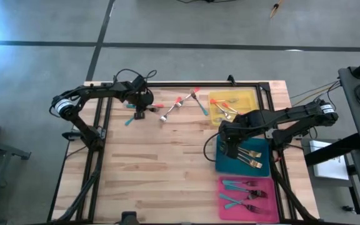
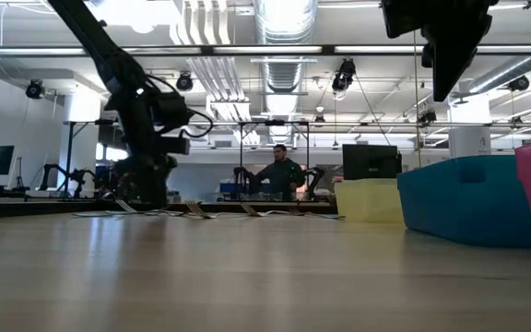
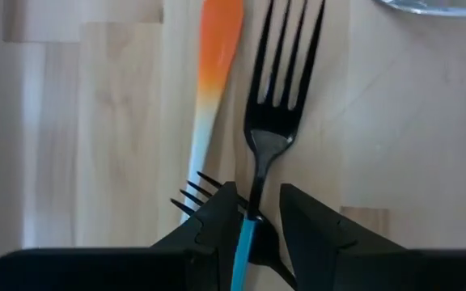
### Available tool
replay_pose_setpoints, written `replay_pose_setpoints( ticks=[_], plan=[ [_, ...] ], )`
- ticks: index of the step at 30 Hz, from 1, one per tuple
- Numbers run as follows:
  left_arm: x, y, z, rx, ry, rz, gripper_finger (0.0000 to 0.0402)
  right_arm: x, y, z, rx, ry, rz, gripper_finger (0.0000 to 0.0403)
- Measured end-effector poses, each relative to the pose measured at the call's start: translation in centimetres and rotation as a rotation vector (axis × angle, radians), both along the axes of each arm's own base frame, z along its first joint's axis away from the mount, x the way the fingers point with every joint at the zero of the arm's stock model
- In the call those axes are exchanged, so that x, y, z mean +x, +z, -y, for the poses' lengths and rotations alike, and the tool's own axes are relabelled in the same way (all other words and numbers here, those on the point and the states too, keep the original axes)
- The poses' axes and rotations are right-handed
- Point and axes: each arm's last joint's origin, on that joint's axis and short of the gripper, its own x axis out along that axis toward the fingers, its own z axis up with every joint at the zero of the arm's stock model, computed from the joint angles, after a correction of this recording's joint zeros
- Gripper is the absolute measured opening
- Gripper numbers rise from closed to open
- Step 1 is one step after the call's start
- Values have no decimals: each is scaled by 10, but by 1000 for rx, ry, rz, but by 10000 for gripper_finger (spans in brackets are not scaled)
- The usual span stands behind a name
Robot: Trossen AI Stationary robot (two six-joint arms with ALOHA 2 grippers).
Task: Sort silverware by color (type)
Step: Put the blue fork into the pink bin
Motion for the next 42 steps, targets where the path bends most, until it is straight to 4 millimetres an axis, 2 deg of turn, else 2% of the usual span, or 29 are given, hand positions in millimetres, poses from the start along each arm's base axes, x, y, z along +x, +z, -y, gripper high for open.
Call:
replay_pose_setpoints(
  ticks=[12,20,23,27,32,36,42],
  plan=[
    [-7,-15,7,6,2,7,79,0,0,1,-35,-9,8,88],
    [-8,-16,8,-30,102,24,75,0,0,1,-34,-15,9,80],
    [-6,-15,7,-38,129,30,58,0,0,1,-34,-15,9,80],
    [-5,-13,6,-45,155,38,9,0,0,1,-36,-6,8,80],
    [-5,-13,5,-53,175,41,3,0,0,2,-60,-9,11,79],
    [-4,-8,4,-75,193,26,1,1,0,2,-72,18,9,79],
    [3,13,-3,-84,205,23,1,1,3,5,-153,-10,28,79]
  ],
)
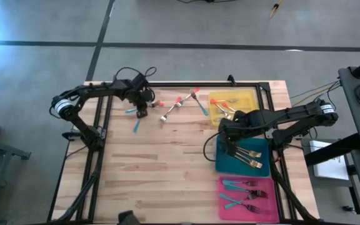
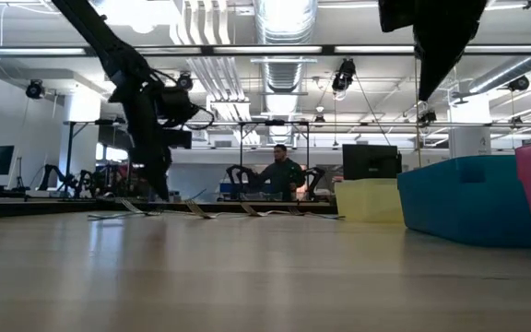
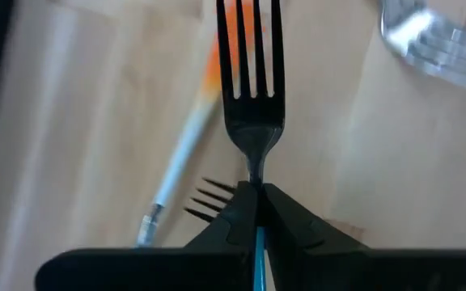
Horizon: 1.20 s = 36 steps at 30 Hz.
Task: Sort silverware by color (type)
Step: Put the blue fork into the pink bin
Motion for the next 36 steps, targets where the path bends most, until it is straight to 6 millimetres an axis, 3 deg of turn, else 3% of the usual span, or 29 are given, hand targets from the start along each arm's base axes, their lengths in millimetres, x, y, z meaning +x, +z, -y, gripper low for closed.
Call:
replay_pose_setpoints(
  ticks=[6,9,11,15,22,28,36],
  plan=[
    [14,33,-13,-21,181,107,0,2,7,25,-189,-321,104,79],
    [21,49,-20,-60,363,195,0,4,8,46,-193,-557,199,79],
    [26,58,-23,-85,459,247,0,9,9,59,-185,-626,264,79],
    [41,75,-21,-124,509,360,0,29,13,83,-169,-630,464,86],
    [67,103,-8,-125,442,467,0,65,25,119,-20,-501,795,133],
    [83,118,6,-121,403,508,0,81,13,141,55,-625,889,163],
    [97,123,23,-86,444,544,0,104,-8,156,167,-773,994,169]
  ],
)
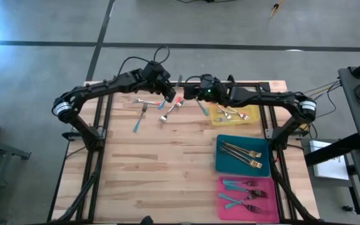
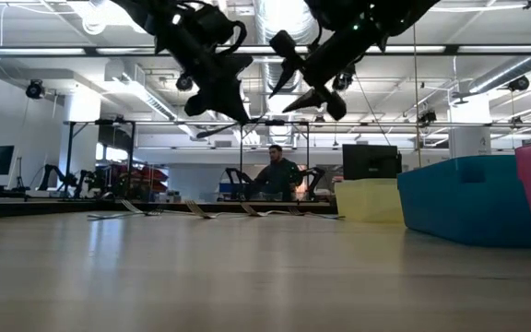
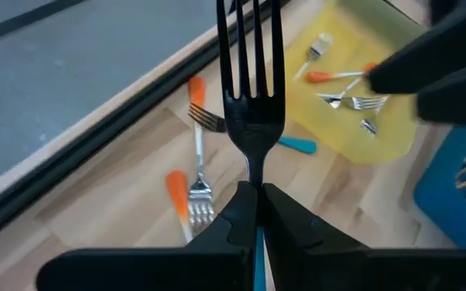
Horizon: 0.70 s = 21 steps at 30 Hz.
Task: Sort silverware by color (type)
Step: Put the blue fork into the pink bin
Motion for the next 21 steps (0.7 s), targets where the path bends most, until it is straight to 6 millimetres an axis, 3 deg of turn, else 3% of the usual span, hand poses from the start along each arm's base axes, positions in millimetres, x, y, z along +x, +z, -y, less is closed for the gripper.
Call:
replay_pose_setpoints(
  ticks=[12,21],
  plan=[
    [8,1,11,-13,-12,31,0,14,-12,12,2,-5,59,169],
    [11,1,17,4,-10,17,0,20,-9,16,-43,14,40,165]
  ],
)
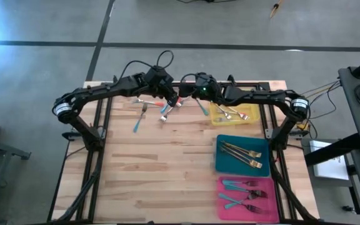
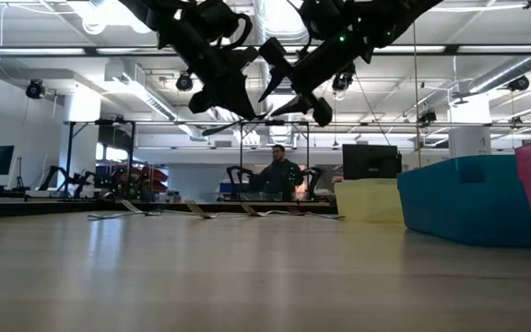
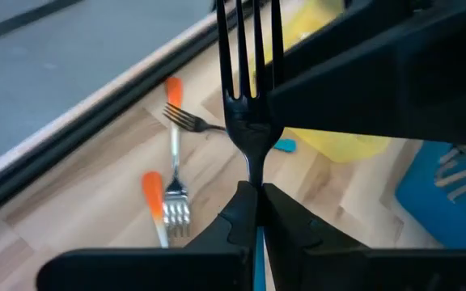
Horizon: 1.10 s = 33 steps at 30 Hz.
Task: Sort silverware by color (type)
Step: Put the blue fork into the pink bin
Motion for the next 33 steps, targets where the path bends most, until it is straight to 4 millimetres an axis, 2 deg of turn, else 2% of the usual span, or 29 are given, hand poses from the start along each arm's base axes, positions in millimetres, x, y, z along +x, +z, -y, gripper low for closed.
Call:
replay_pose_setpoints(
  ticks=[3,10,13,33],
  plan=[
    [0,1,0,7,8,6,0,1,4,1,-34,13,-6,147],
    [3,2,4,13,-5,17,0,1,7,2,-54,16,-10,63],
    [5,2,6,14,-11,20,1,1,7,2,-53,14,-14,40],
    [5,4,10,23,-17,28,0,0,4,2,-40,21,-48,33]
  ],
)
